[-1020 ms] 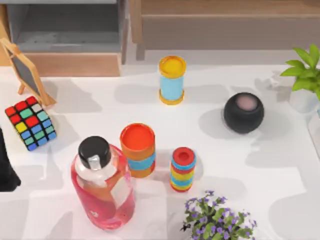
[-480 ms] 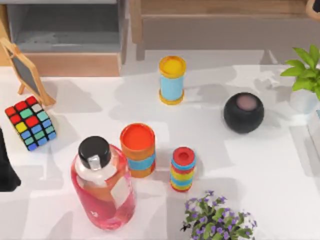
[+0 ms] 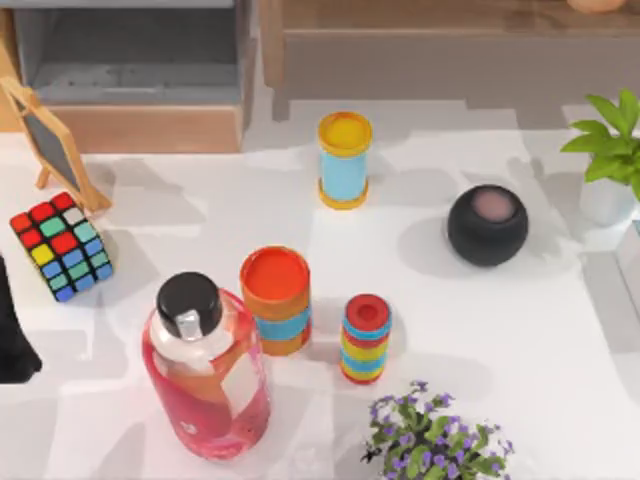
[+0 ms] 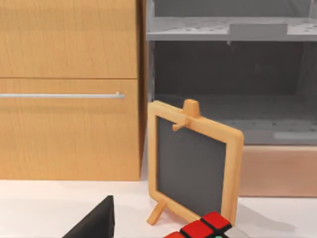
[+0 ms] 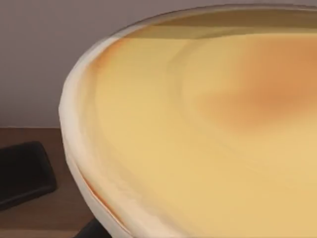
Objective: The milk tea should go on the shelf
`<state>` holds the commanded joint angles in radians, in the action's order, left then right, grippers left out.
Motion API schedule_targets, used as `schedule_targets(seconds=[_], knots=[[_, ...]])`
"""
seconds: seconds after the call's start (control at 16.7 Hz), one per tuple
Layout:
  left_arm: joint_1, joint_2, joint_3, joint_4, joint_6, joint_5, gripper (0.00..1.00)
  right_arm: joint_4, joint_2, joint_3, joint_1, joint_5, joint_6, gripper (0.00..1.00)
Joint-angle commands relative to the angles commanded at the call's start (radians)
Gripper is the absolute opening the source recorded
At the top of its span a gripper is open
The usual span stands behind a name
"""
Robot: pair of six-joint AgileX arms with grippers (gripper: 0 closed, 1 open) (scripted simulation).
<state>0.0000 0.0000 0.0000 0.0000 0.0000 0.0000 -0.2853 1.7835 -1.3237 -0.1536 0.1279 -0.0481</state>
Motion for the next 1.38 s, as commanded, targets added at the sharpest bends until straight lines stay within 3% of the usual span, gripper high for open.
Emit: schedule_targets(seconds=[0.3,1.32,1.38], knots=[[0.000,0.000,0.000,0.000,0.000,0.000,1.00,0.114,0.013,-0.092,-0.023,0.079,-0.002,0.00],[0.000,0.000,0.000,0.000,0.000,0.000,1.00,0.027,0.172,-0.165,-0.007,0.066,0.001,0.00],[0.000,0.000,0.000,0.000,0.000,0.000,1.00,0.027,0.172,-0.165,-0.007,0.066,0.001,0.08]])
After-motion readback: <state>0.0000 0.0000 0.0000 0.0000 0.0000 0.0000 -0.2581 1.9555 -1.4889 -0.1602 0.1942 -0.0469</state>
